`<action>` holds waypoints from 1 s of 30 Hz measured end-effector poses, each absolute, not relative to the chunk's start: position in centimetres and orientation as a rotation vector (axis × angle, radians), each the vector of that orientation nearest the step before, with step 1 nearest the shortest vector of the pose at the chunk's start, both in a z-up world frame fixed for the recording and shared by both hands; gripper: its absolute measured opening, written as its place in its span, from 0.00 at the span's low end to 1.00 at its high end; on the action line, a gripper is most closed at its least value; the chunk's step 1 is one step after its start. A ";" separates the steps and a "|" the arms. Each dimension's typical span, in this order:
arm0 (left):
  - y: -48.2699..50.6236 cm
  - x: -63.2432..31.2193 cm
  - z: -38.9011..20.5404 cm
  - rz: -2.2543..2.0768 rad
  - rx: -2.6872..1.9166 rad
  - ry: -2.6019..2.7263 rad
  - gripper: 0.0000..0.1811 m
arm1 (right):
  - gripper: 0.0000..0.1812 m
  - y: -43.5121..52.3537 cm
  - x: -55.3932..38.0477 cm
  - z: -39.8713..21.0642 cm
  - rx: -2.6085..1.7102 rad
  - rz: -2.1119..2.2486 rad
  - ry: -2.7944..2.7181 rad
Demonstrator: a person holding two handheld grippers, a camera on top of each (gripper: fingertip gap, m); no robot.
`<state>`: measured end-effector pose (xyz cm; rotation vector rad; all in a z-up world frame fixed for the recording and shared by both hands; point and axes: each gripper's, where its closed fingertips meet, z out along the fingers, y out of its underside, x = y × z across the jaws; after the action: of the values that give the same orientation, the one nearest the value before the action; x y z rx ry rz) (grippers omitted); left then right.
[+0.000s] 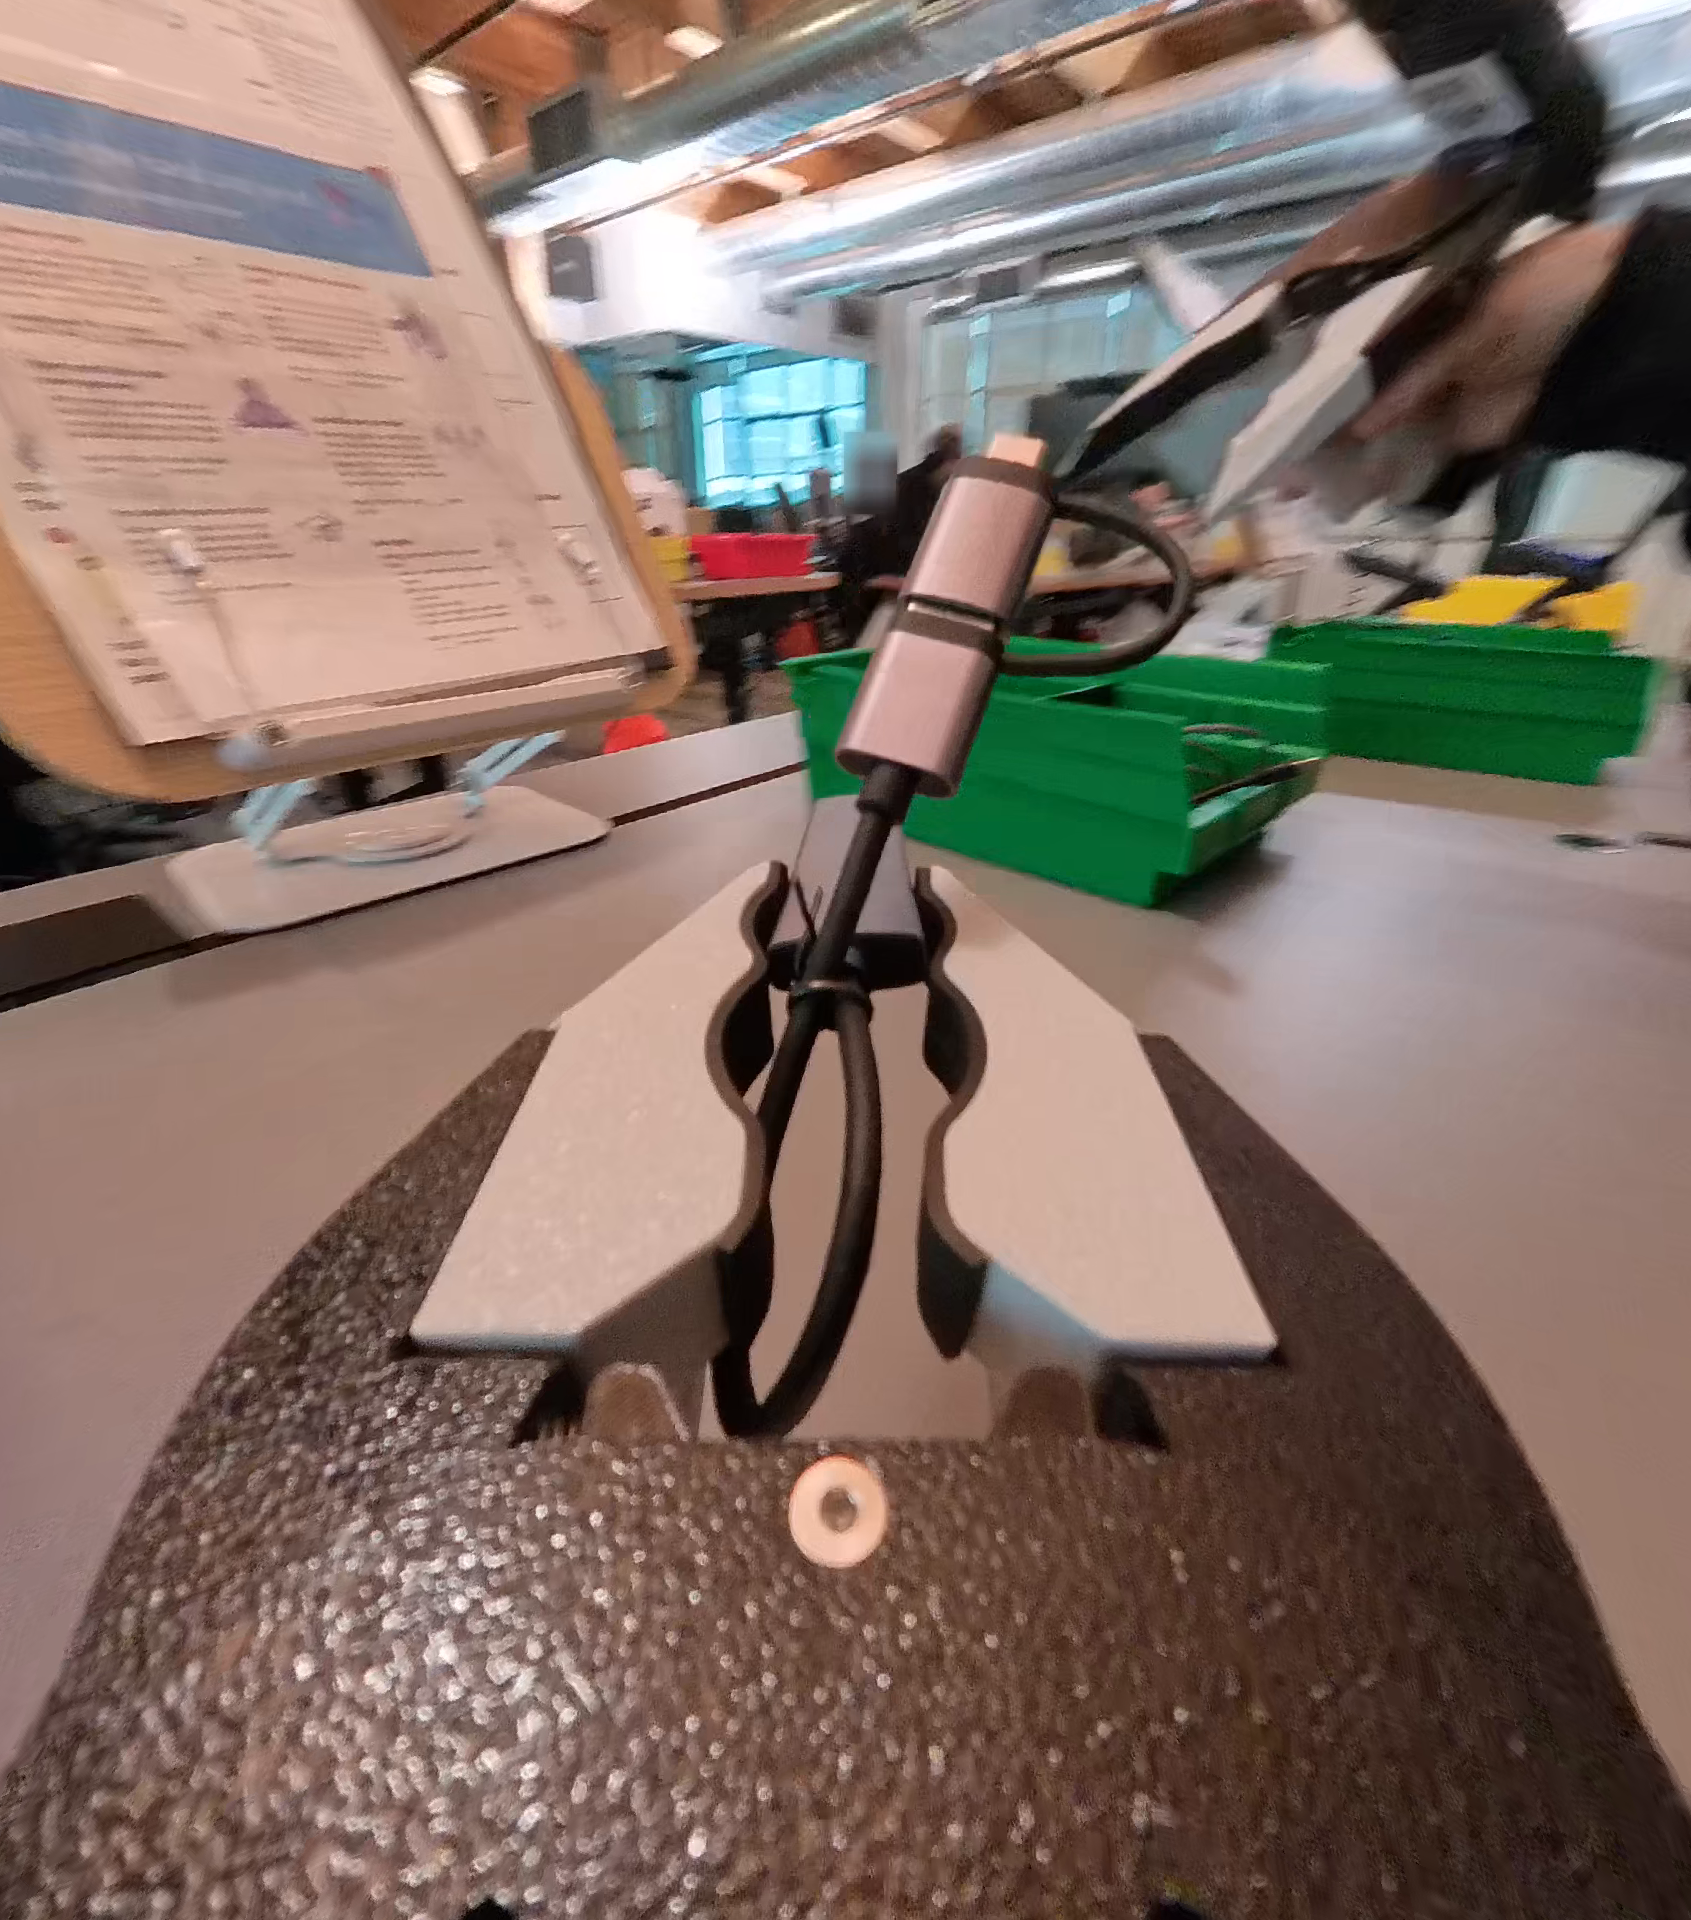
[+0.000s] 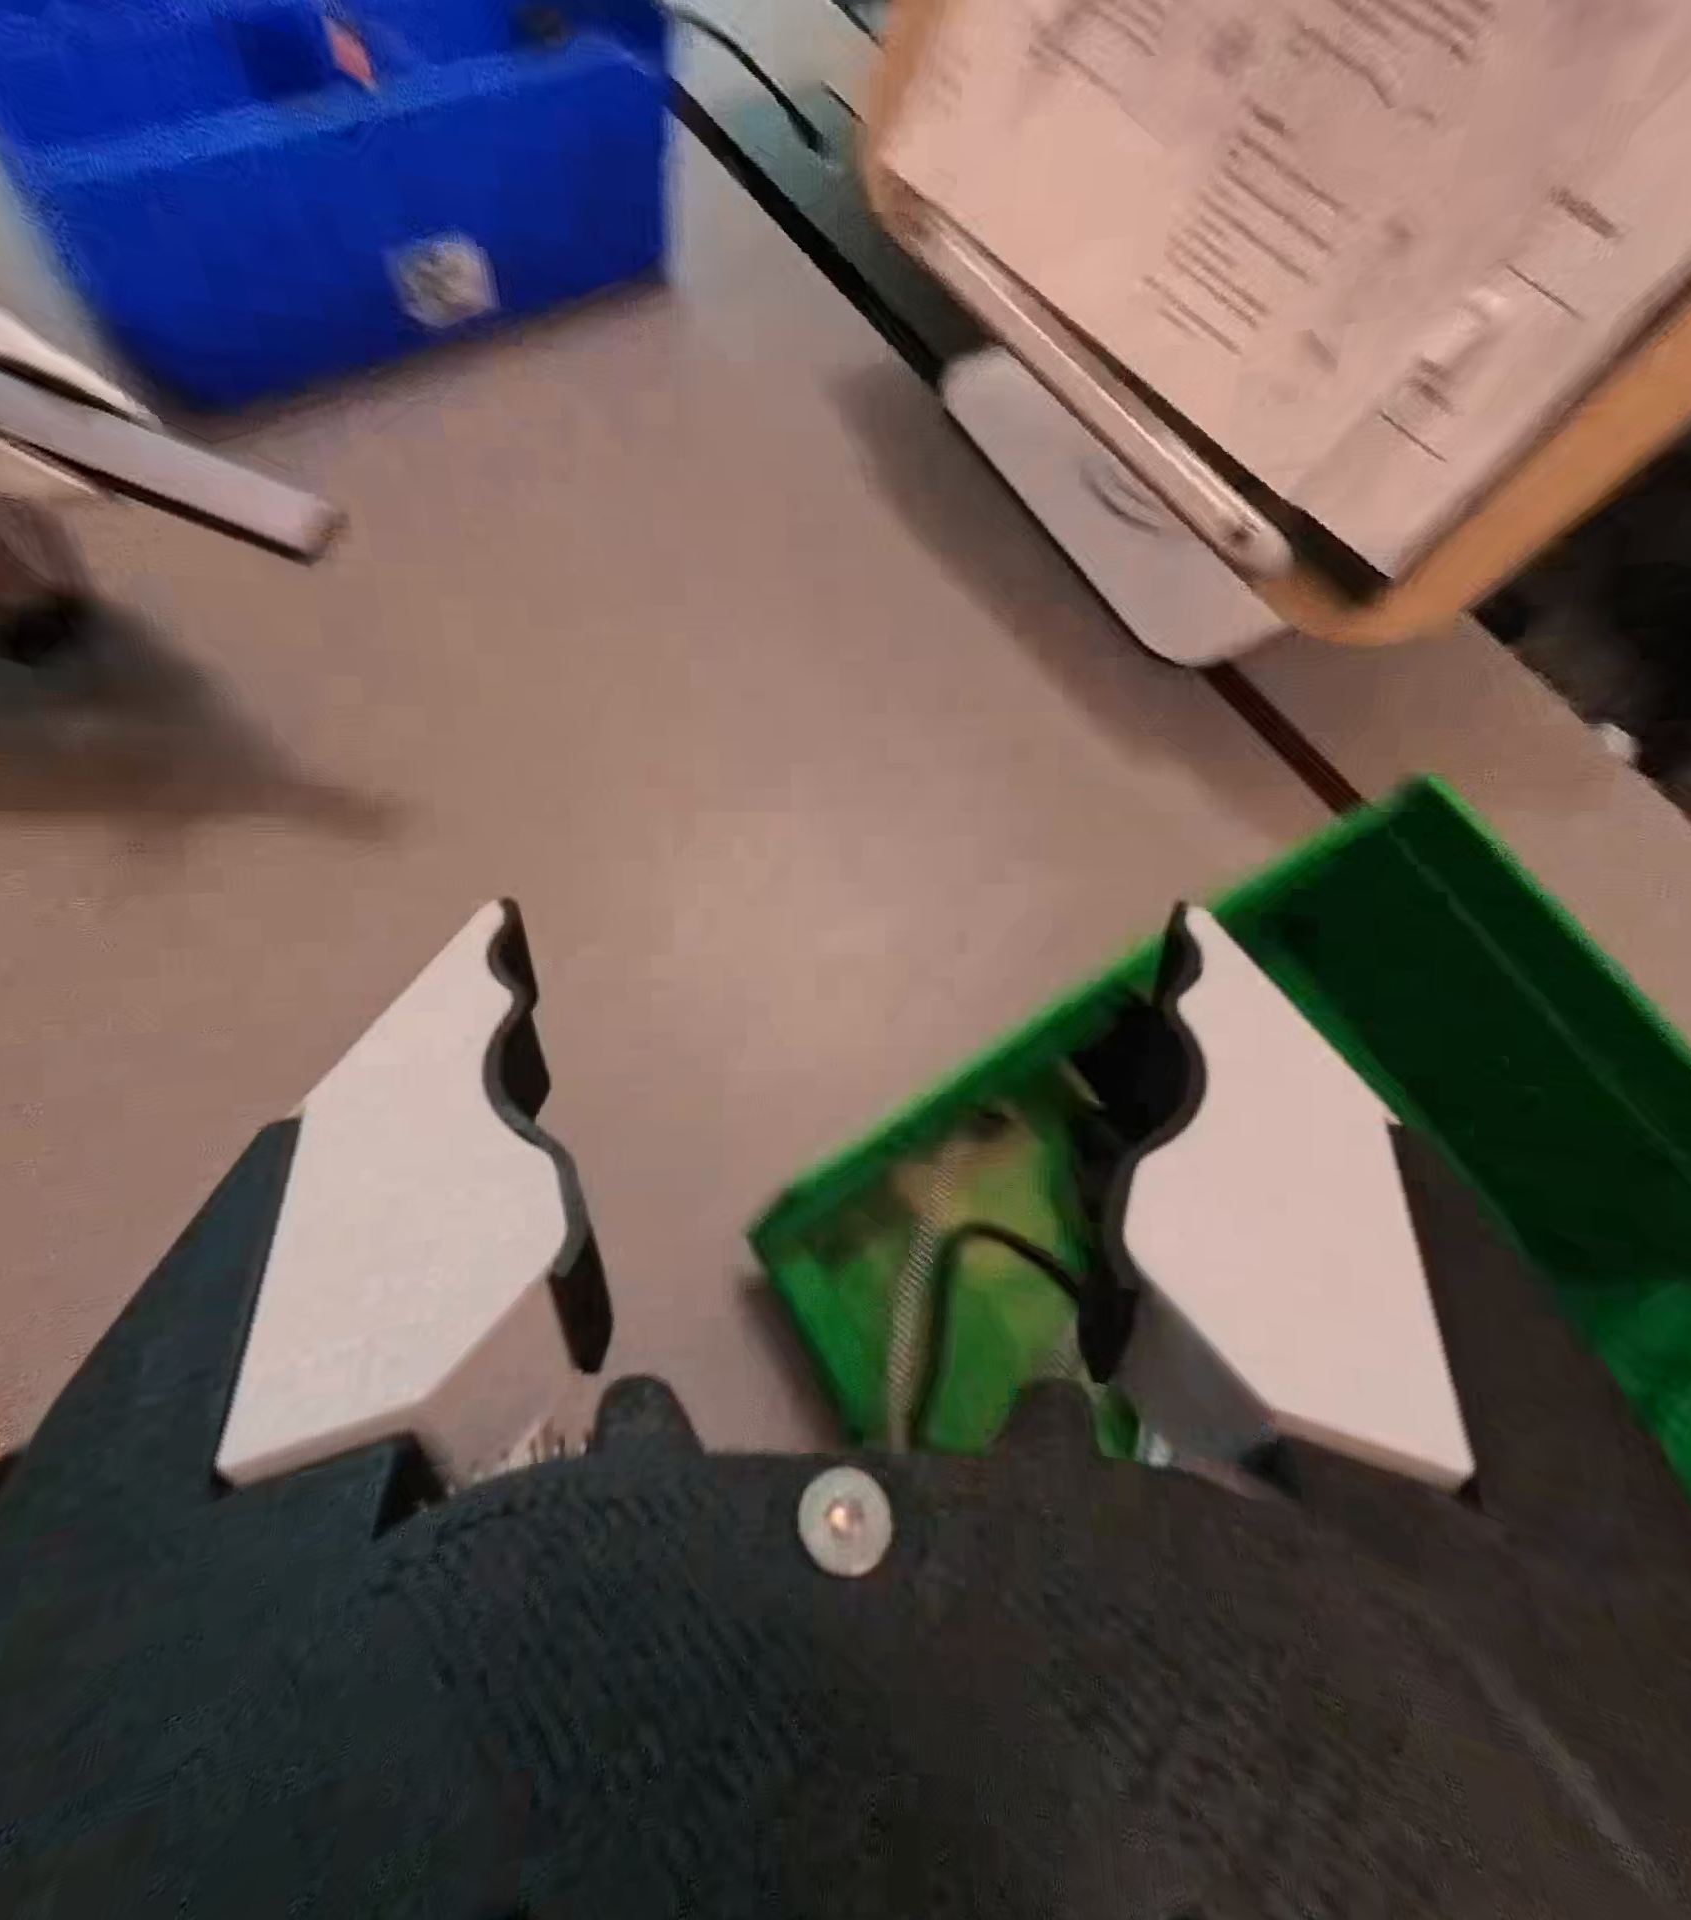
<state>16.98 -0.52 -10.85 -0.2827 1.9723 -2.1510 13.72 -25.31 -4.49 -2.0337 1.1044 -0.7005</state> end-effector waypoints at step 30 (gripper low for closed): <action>-0.8 10.9 -8.1 -2.555 0.112 1.891 0.40 | 0.12 -5.0 8.8 -5.1 -1.658 -0.541 0.516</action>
<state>10.90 -0.81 -8.07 0.1123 1.8907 -2.5553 8.82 -5.01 -5.10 -1.6584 0.5160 -0.5410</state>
